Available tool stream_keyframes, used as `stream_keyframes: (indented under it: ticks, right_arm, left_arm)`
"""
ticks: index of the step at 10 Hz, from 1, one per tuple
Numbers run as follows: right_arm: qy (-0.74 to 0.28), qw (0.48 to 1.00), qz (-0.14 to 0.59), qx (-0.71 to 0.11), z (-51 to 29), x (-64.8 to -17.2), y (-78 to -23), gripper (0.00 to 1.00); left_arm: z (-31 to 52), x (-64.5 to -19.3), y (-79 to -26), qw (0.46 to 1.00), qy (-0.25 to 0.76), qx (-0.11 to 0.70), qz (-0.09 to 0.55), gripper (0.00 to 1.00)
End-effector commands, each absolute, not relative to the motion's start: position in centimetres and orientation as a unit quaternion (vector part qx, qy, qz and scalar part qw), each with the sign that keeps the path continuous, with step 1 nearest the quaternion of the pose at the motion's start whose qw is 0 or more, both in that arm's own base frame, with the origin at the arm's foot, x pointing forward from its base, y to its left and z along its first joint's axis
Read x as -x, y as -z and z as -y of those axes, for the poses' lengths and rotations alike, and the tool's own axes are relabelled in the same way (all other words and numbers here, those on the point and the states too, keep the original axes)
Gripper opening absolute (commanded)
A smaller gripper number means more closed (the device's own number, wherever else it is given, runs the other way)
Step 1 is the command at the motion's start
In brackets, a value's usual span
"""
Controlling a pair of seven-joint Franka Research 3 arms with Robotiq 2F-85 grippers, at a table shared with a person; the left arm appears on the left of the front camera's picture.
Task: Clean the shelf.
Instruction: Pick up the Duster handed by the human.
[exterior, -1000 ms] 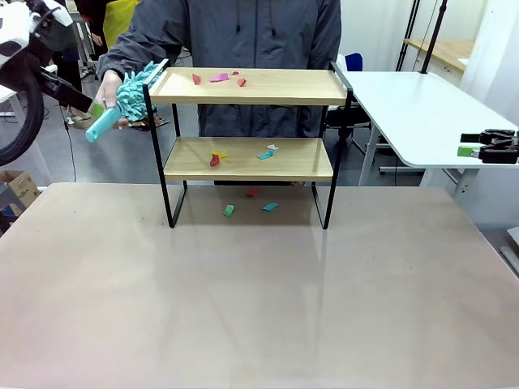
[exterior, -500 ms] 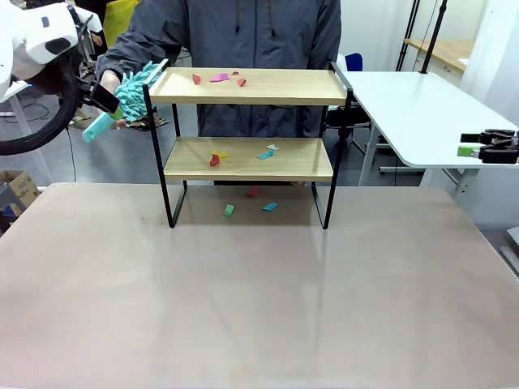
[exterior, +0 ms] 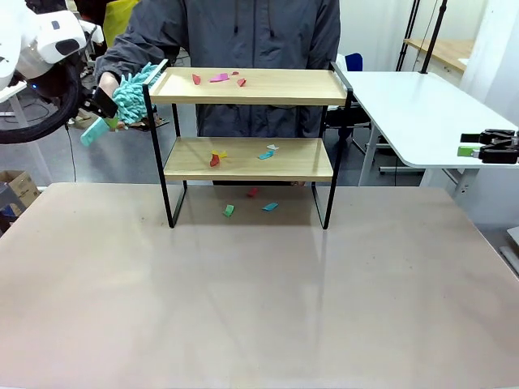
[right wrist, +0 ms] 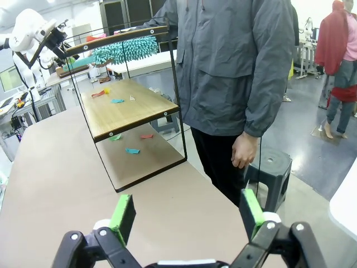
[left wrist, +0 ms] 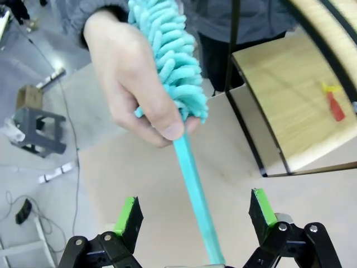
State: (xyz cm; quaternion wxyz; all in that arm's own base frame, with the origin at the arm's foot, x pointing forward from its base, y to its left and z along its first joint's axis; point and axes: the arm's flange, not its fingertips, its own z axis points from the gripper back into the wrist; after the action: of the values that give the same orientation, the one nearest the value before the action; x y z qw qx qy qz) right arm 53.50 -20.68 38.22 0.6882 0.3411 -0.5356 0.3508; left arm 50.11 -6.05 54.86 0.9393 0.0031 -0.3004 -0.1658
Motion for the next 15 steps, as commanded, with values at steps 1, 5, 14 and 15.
stream_keyframes:
  ticks: [1, 5, 14, 15]
  right_arm:
    - [-0.353, 0.688, 0.536, -0.34, 20.5, -53.6, -38.4, 1.0]
    - [-0.353, 0.688, 0.536, -0.34, 20.5, -53.6, -38.4, 1.0]
    - [-0.353, 0.688, 0.536, -0.34, 20.5, -53.6, -38.4, 1.0]
    - [-0.353, 0.688, 0.536, -0.34, 20.5, -53.6, -38.4, 1.0]
  left_arm:
    - [6.7, -51.0, -54.6, 0.948, 0.148, -0.02, 0.282, 1.0]
    - [7.4, -51.4, -54.1, 0.949, 0.148, -0.014, 0.277, 0.0]
    - [6.4, -51.2, -54.0, 0.953, 0.126, -0.007, 0.274, 0.0]
    - [6.3, -51.0, -54.2, 0.951, 0.122, -0.001, 0.284, 0.0]
